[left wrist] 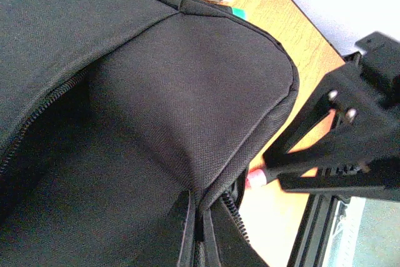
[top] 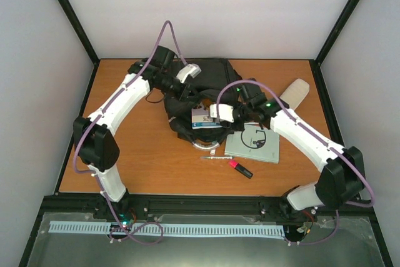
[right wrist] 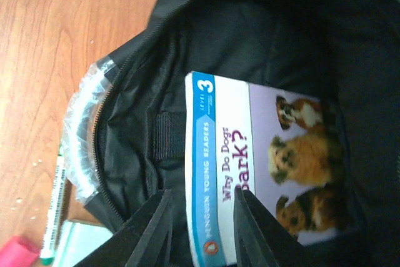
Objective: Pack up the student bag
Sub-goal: Adjust the book in the student bag.
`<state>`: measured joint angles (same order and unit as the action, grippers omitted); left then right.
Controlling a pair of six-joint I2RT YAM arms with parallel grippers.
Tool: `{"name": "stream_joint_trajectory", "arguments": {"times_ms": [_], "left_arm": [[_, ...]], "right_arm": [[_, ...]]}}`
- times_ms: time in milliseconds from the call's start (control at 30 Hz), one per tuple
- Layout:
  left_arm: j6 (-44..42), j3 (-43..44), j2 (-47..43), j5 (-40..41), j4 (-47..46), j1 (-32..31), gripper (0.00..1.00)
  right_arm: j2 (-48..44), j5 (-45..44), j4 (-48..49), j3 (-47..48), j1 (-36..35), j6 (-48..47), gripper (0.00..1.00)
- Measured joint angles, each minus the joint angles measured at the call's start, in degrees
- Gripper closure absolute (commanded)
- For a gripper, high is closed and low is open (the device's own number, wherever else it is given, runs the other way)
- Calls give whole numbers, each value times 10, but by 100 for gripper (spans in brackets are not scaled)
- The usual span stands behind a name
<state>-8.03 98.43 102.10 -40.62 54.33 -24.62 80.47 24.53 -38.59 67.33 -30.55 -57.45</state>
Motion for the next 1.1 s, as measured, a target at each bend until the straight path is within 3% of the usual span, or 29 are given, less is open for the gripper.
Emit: {"name": "stream_joint_trajectory", "arguments": {"times_ms": [233, 533, 833, 1100], "left_arm": [[-4, -3, -3, -4, 3, 9, 99], [-8, -3, -3, -14, 4, 14, 99], [-9, -3, -3, -21, 6, 15, 99], [-13, -6, -3, -23, 6, 15, 99]], "right_arm": [[60, -48, 33, -1, -63, -127, 61], [131, -110, 53, 1, -72, -152, 54], [171, -178, 93, 10, -72, -141, 58], [228, -249, 140, 54, -73, -118, 74]]}}
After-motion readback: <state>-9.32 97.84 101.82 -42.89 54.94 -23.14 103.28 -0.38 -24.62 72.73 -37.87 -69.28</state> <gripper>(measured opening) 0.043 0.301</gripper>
